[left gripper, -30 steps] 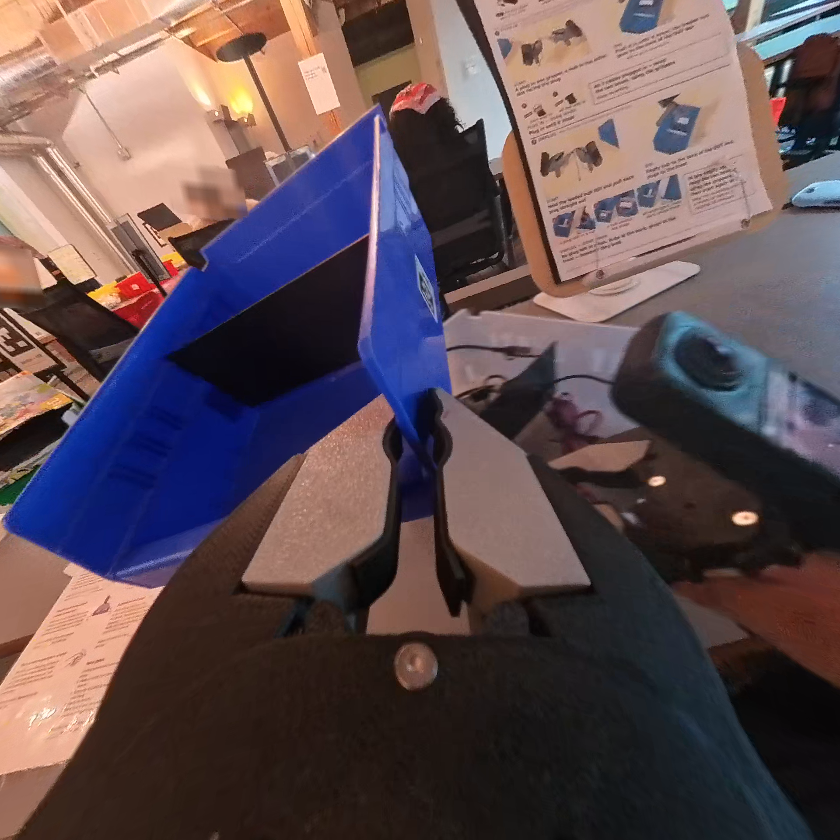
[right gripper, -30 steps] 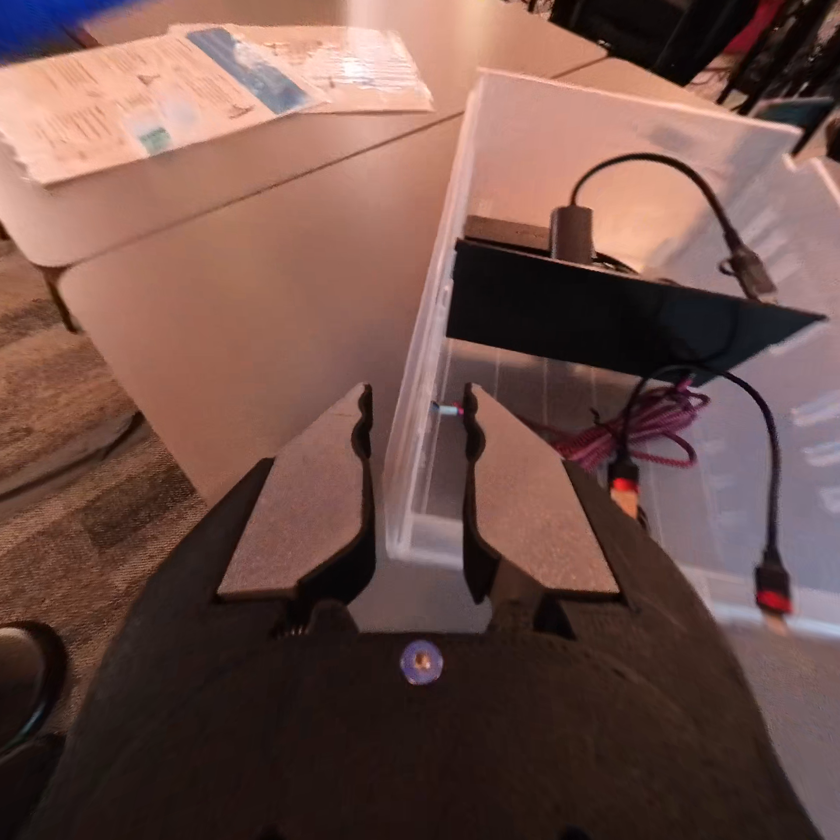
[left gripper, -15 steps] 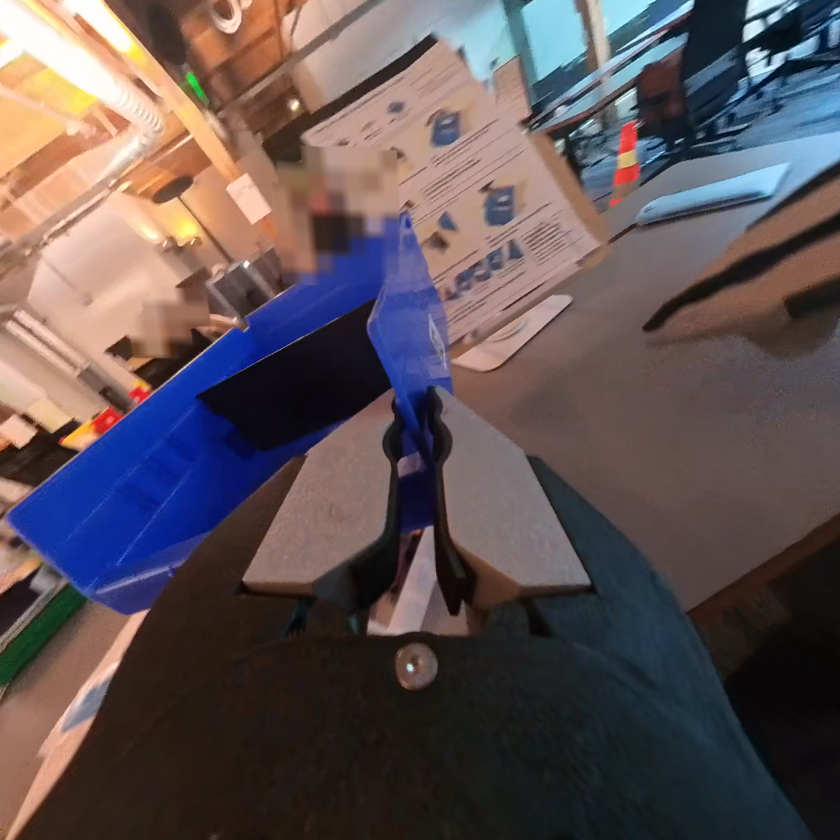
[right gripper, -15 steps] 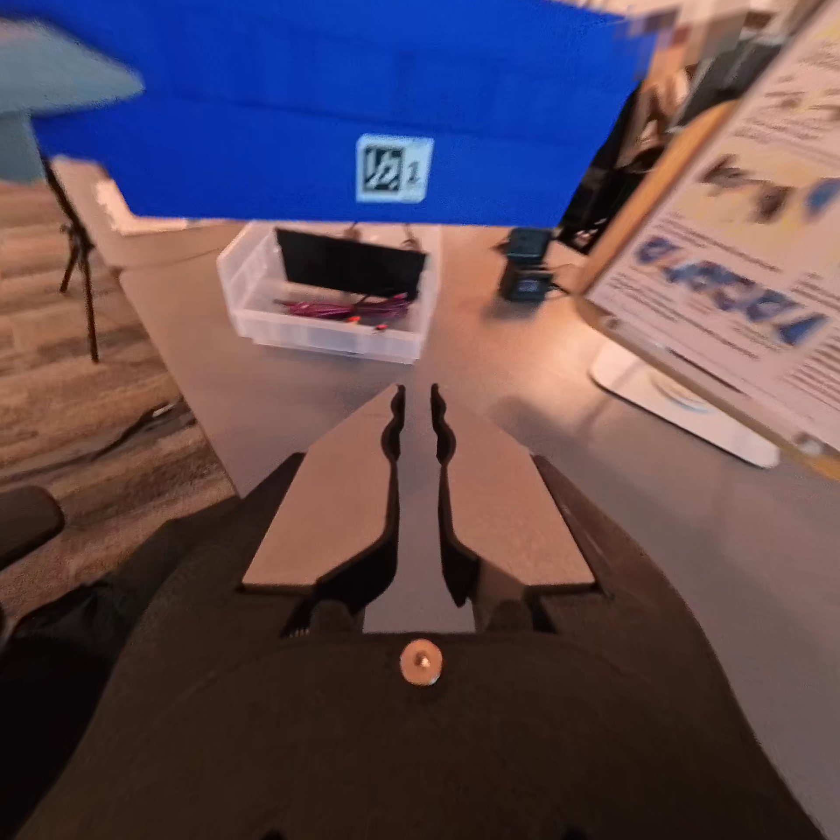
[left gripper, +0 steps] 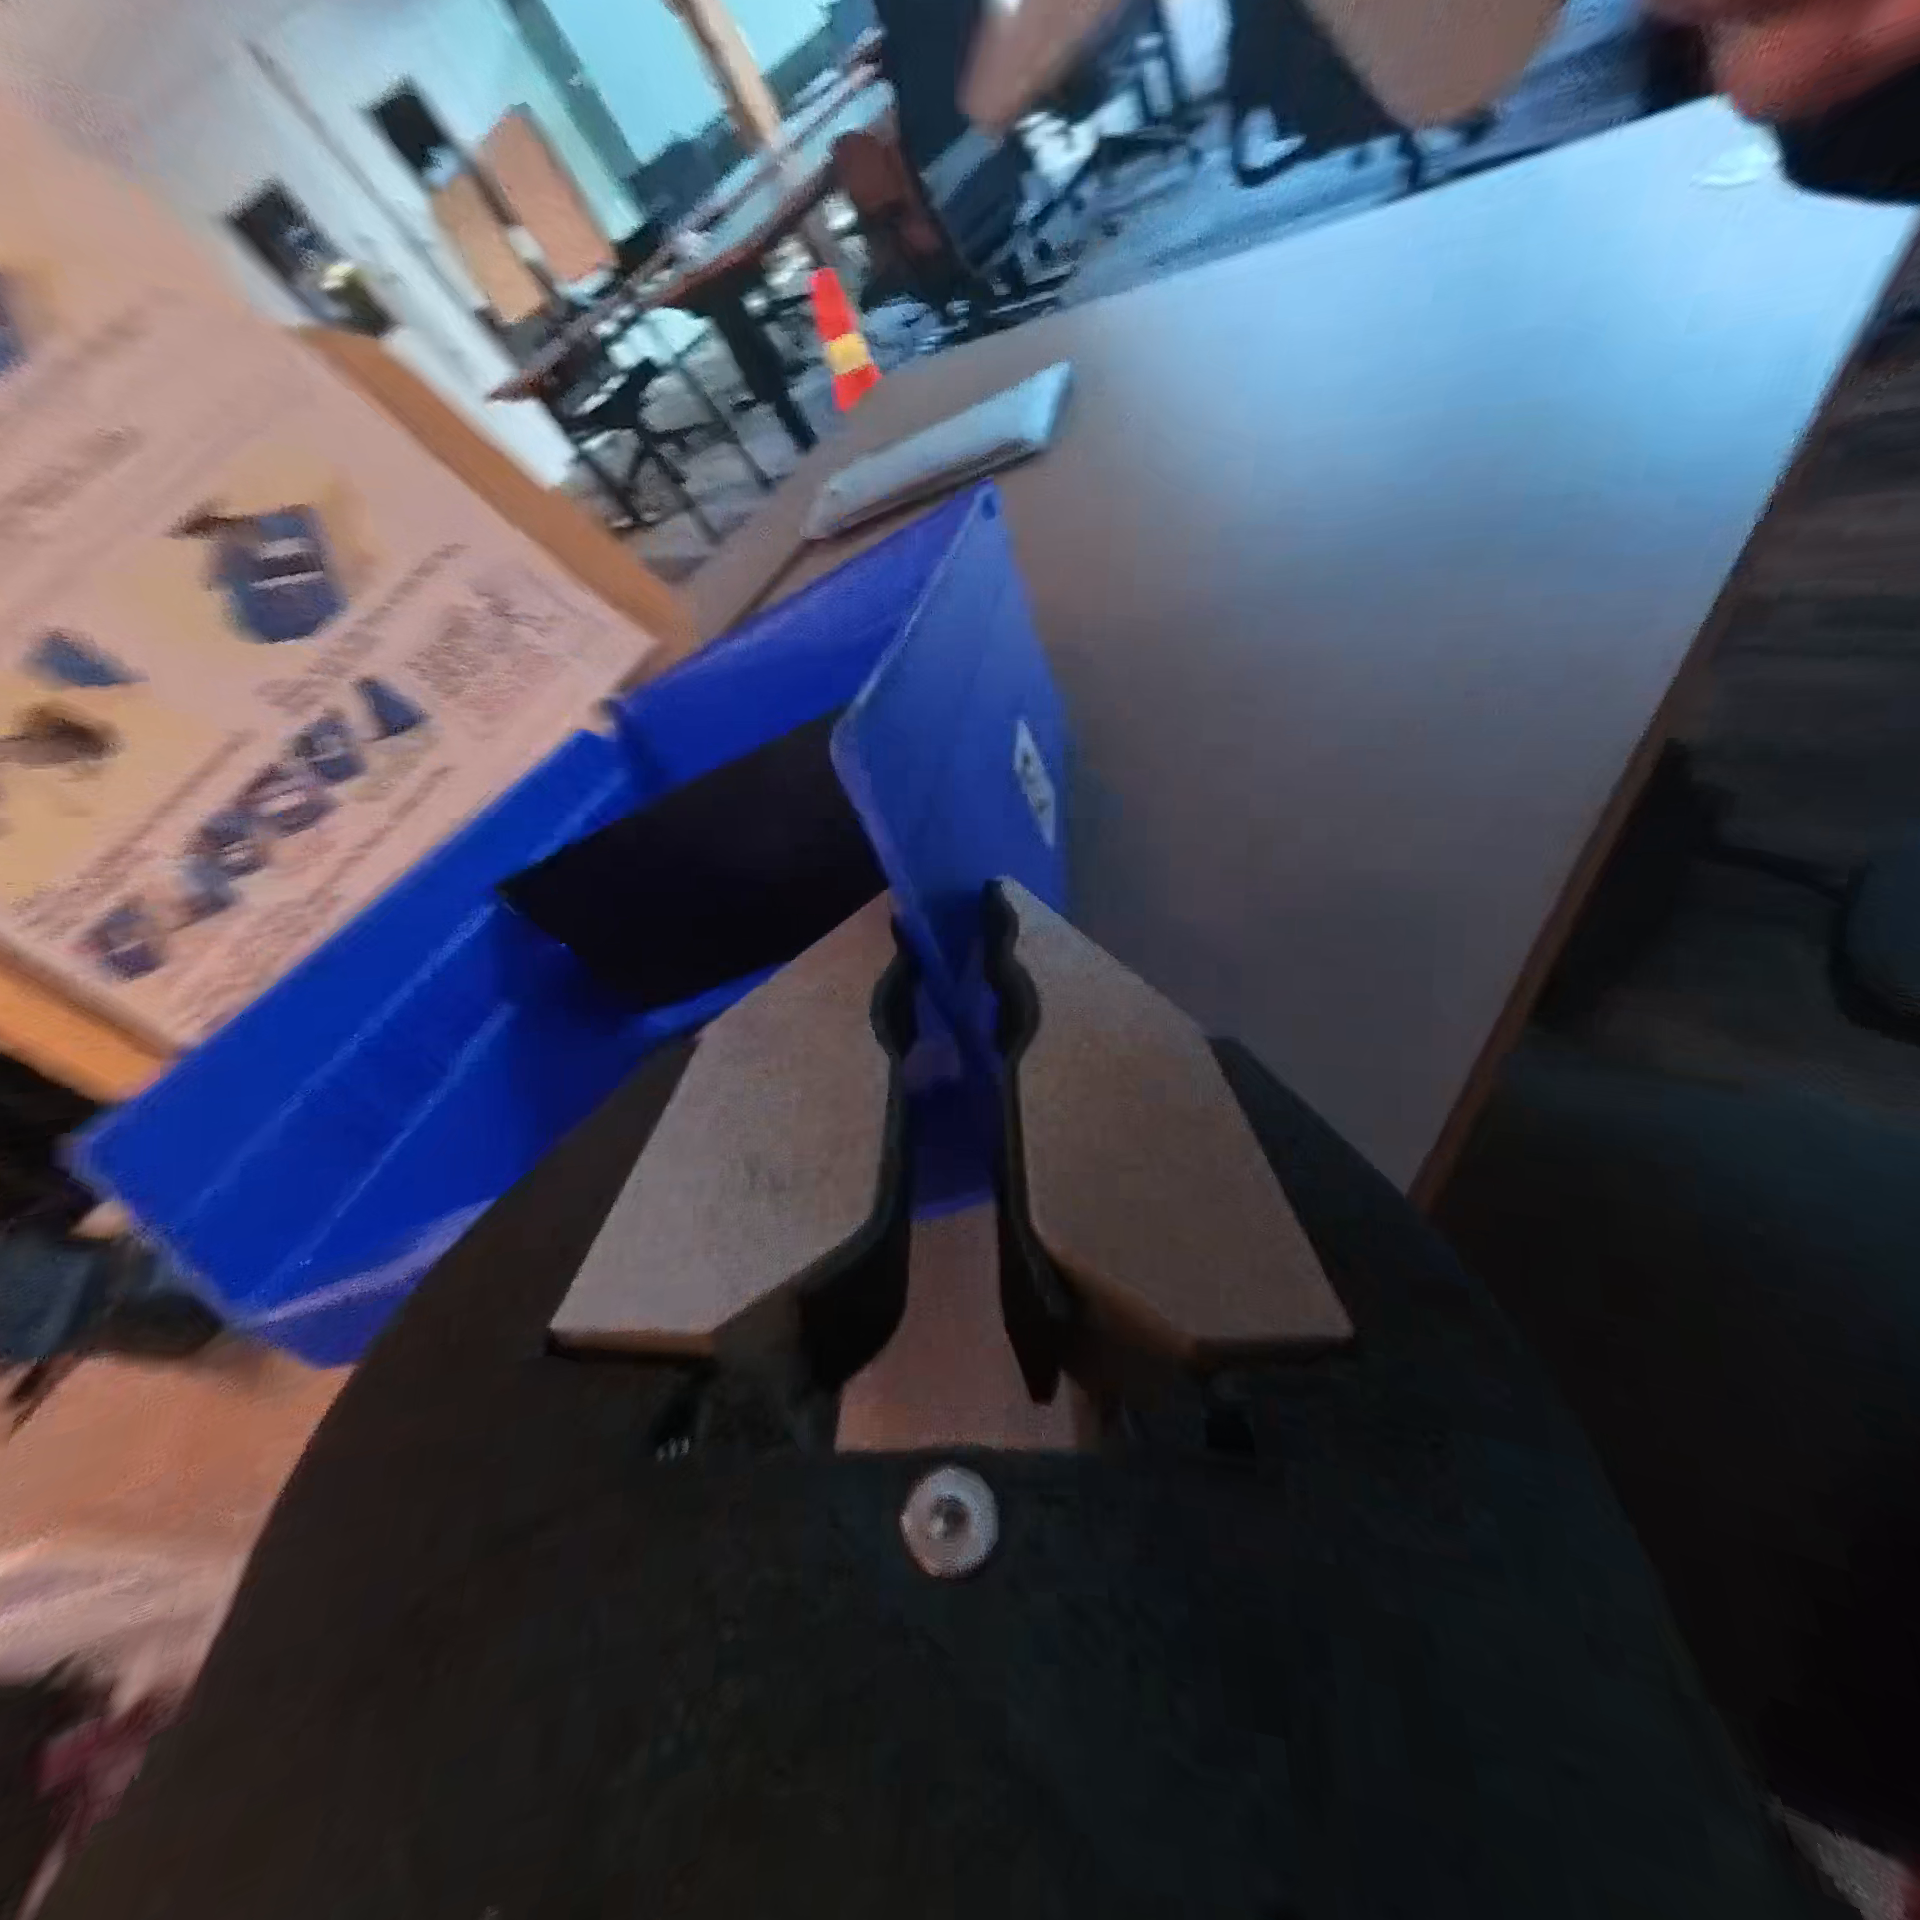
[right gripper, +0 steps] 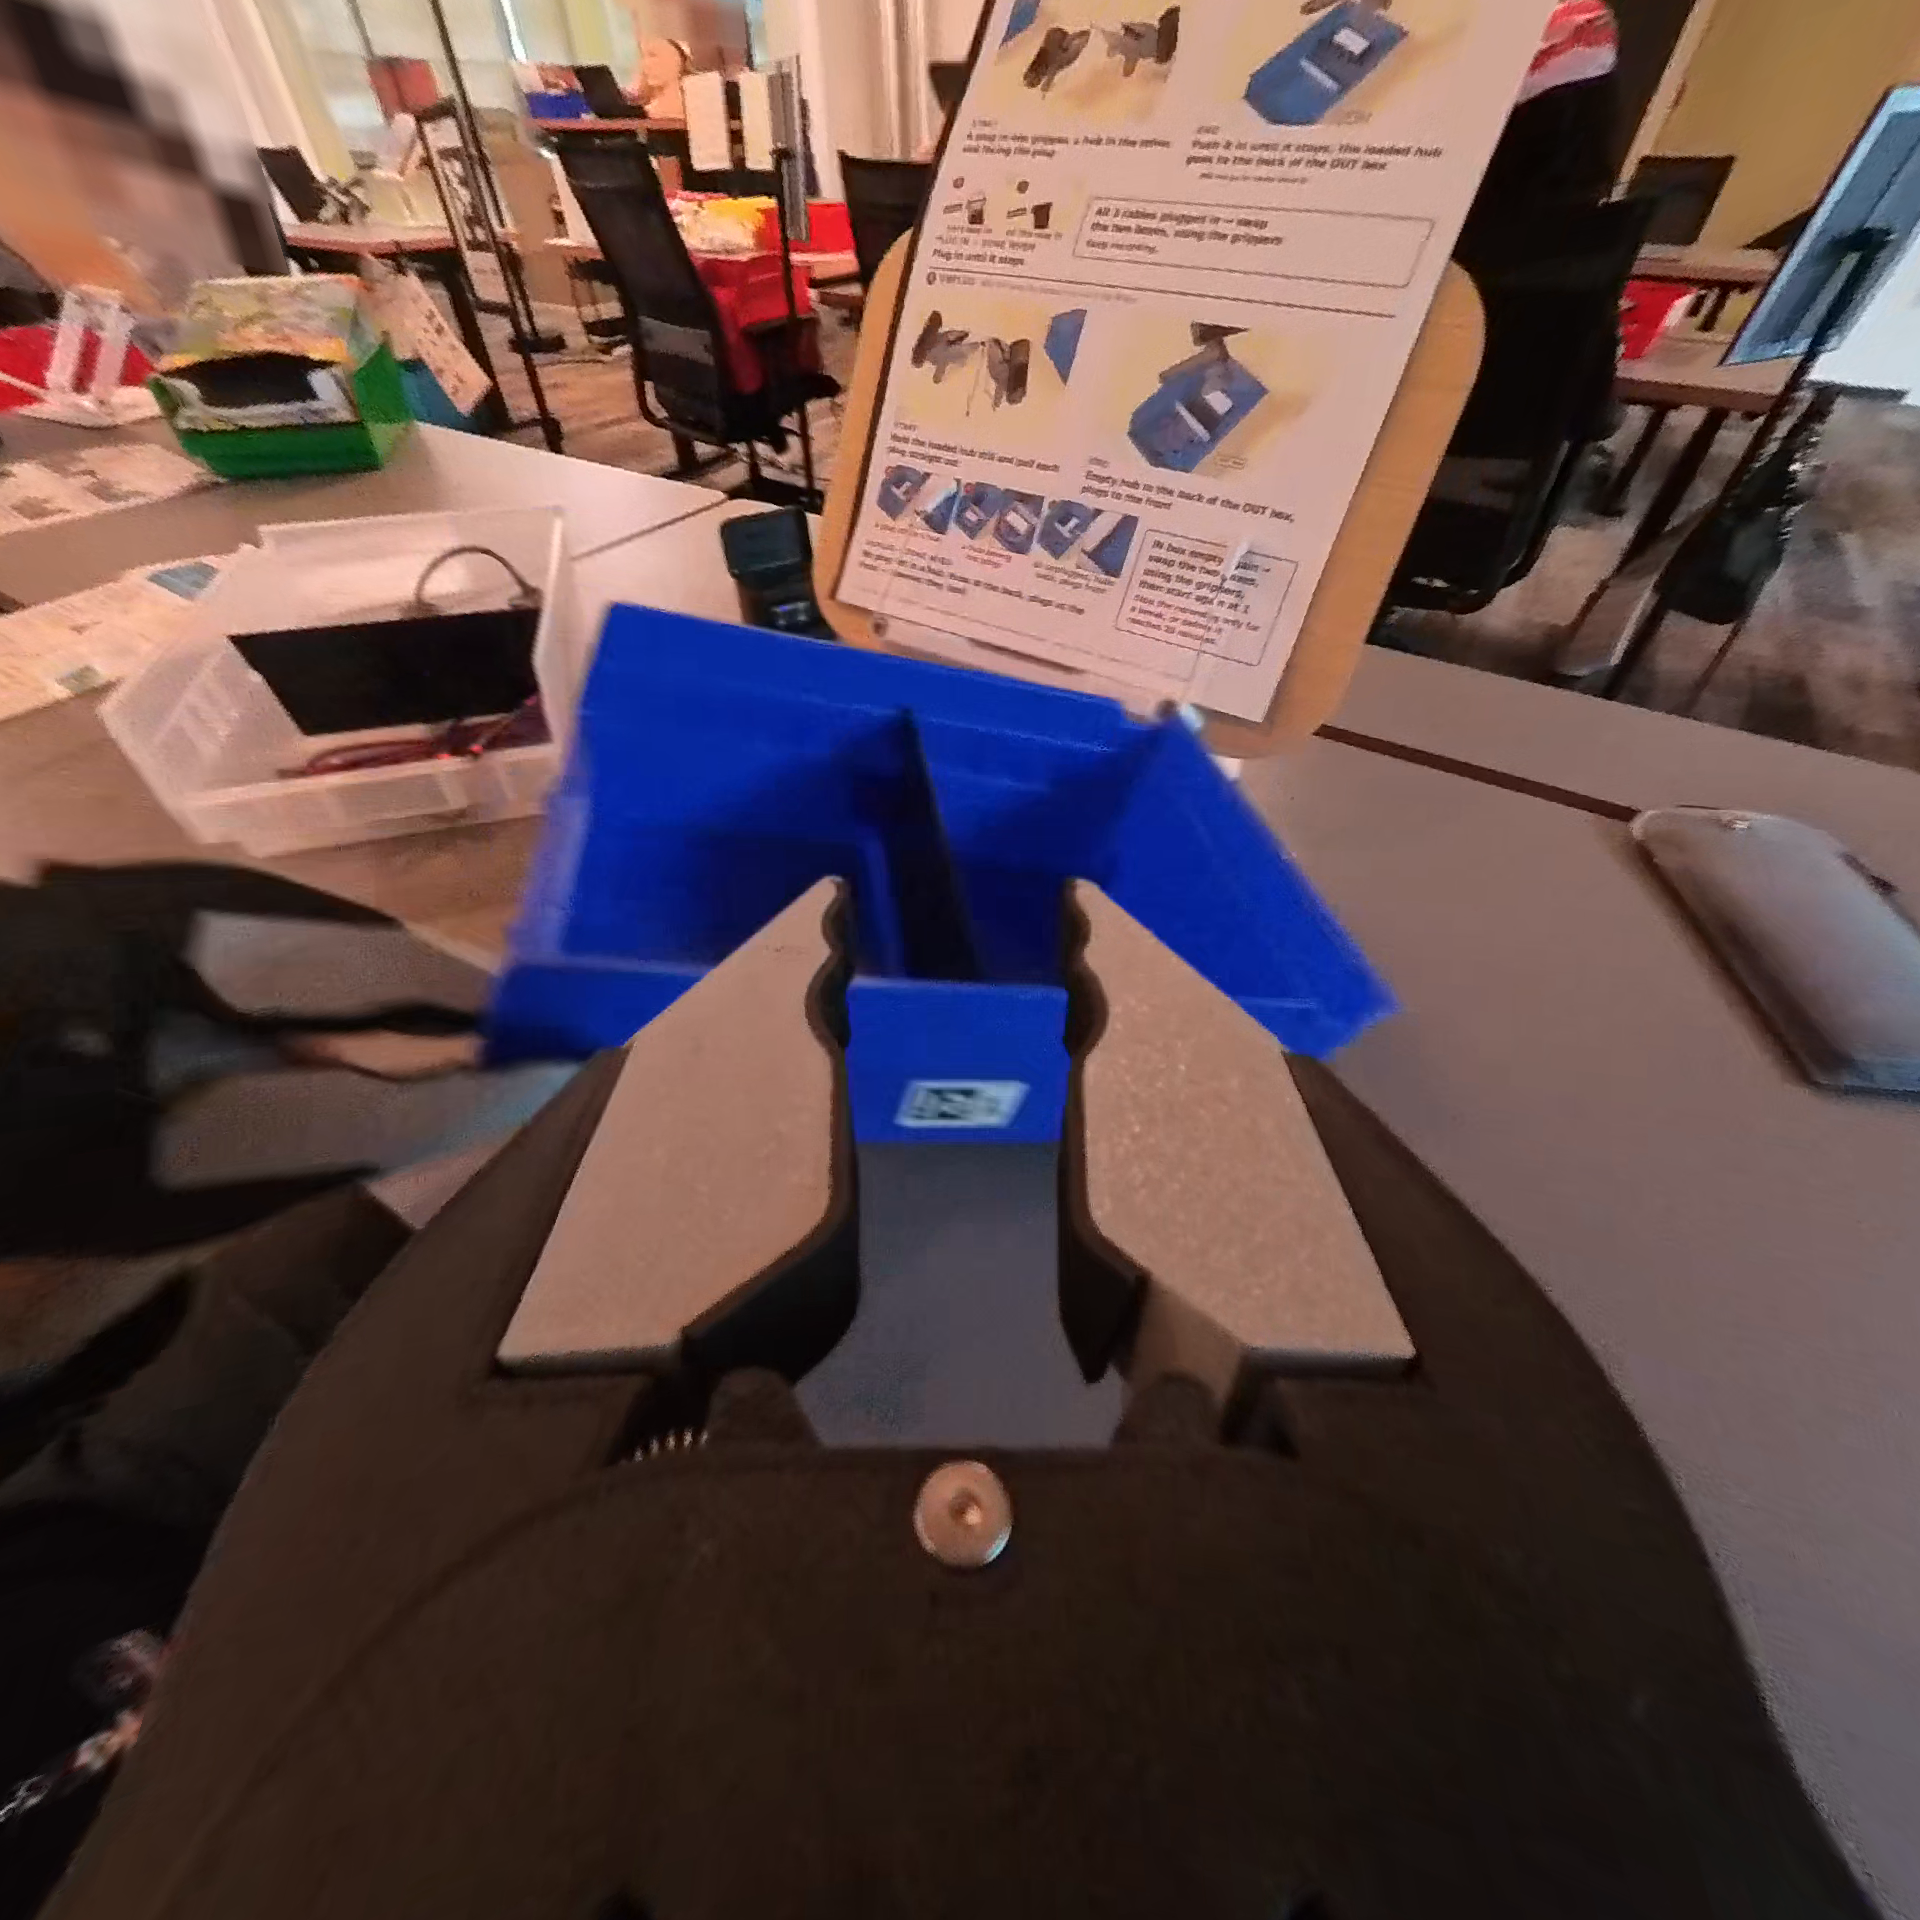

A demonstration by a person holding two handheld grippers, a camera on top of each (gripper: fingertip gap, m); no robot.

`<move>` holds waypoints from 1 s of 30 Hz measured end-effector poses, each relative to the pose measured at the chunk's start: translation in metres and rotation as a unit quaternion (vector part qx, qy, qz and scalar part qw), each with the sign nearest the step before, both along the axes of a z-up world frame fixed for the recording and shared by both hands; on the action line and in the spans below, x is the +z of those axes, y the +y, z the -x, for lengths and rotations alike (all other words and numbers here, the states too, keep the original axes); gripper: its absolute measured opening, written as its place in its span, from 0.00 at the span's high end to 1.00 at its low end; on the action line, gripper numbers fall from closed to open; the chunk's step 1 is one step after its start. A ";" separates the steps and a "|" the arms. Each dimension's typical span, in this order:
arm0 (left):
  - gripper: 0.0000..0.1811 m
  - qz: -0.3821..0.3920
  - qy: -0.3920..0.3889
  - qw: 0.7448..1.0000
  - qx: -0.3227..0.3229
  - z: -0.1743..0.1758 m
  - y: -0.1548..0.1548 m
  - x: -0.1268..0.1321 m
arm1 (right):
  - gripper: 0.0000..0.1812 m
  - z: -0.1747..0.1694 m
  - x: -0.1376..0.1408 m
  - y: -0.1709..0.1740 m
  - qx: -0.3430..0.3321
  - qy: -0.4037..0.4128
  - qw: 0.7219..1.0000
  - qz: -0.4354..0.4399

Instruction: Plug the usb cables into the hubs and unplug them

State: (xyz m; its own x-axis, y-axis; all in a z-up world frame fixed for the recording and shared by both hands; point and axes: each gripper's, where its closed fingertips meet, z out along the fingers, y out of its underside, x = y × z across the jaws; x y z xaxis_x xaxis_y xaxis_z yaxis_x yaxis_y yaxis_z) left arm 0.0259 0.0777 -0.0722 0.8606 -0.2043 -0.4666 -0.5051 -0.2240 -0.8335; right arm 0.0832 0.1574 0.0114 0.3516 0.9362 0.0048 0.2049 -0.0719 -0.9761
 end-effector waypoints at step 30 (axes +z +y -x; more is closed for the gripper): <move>0.99 0.117 -0.163 0.937 0.285 0.320 -0.194 -0.074 | 0.85 -0.003 -0.145 0.005 -0.014 -0.392 0.920 -0.027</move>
State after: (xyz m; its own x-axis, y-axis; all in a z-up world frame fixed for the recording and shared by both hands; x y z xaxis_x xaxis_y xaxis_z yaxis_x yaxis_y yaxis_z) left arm -0.2938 -0.1162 -0.1460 0.9500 0.2681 -0.1599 0.0250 -0.5760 -0.8171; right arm 0.0861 0.1619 -0.1336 0.2438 0.9179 0.3131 0.8458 -0.0432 -0.5318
